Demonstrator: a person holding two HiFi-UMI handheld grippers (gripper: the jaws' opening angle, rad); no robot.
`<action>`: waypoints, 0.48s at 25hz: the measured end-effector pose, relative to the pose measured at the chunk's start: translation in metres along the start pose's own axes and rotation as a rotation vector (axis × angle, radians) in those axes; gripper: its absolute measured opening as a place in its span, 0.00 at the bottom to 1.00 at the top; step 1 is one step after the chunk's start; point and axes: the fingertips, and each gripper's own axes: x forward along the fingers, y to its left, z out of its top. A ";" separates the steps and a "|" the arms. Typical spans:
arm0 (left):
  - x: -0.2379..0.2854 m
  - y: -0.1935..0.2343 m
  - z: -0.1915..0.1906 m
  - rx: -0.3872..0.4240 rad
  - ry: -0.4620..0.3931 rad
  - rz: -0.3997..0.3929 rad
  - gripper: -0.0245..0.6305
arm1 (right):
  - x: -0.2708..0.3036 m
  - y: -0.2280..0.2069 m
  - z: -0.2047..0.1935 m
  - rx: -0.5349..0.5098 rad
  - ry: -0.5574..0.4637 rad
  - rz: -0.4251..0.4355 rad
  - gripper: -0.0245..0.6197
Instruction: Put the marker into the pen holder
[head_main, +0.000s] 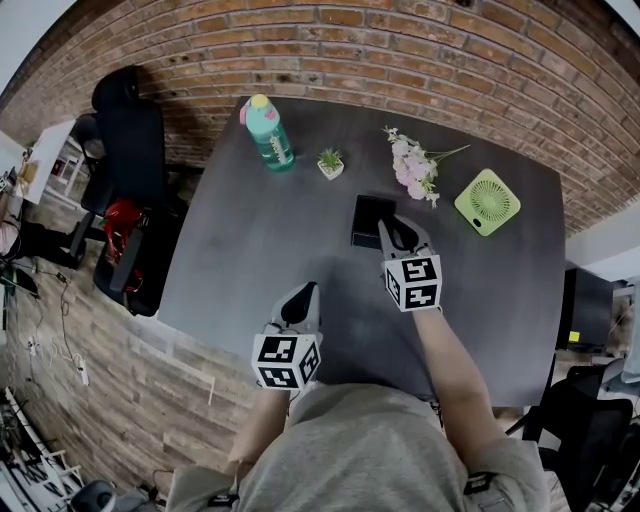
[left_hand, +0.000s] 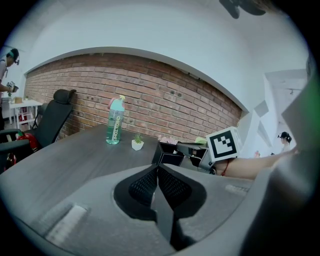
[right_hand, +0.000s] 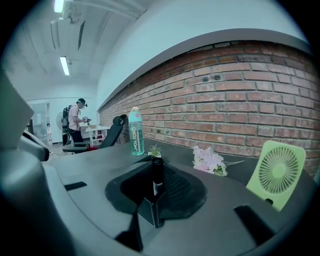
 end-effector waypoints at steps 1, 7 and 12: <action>0.000 0.000 0.000 0.000 0.001 0.000 0.07 | 0.001 0.000 -0.002 0.000 0.002 -0.001 0.14; 0.003 0.000 0.001 0.002 0.002 -0.002 0.07 | 0.002 0.000 -0.002 -0.006 0.002 -0.001 0.14; 0.003 -0.002 0.000 0.005 0.003 -0.008 0.07 | 0.000 0.004 -0.003 -0.020 0.000 -0.003 0.14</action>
